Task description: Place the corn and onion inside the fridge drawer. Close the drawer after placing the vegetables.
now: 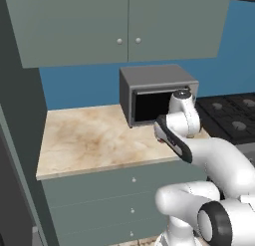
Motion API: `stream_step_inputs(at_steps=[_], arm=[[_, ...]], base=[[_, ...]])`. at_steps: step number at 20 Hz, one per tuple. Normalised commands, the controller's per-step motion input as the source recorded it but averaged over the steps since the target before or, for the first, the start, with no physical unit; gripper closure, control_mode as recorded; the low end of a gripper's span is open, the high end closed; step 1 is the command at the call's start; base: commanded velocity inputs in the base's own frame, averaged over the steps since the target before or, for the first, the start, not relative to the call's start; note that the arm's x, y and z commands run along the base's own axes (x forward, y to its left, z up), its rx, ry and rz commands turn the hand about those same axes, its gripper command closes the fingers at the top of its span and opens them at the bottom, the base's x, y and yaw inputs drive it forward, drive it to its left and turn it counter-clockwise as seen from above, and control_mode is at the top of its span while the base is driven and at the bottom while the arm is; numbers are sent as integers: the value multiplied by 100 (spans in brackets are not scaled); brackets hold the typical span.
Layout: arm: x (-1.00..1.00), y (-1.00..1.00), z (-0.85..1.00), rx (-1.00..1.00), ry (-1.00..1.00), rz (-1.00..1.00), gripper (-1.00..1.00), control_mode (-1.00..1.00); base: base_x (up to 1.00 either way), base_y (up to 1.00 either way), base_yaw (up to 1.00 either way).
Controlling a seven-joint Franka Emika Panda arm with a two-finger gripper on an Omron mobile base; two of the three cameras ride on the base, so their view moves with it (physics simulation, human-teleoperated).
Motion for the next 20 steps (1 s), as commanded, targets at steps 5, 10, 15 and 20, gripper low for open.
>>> stream_step_inputs(at_steps=[5, 10, 15, 20], arm=[[37, -8, -39, 4, 6, -2, -100, -100], [34, 0, -42, 2, 1, 0, -100, -100], [16, -1, -48, 2, 0, 0, -100, -100], [22, -3, -21, 4, 0, 0, -100, -100]], base=[[0, 0, 0], [0, 0, 0], [0, 0, 0], [0, 0, 0]])
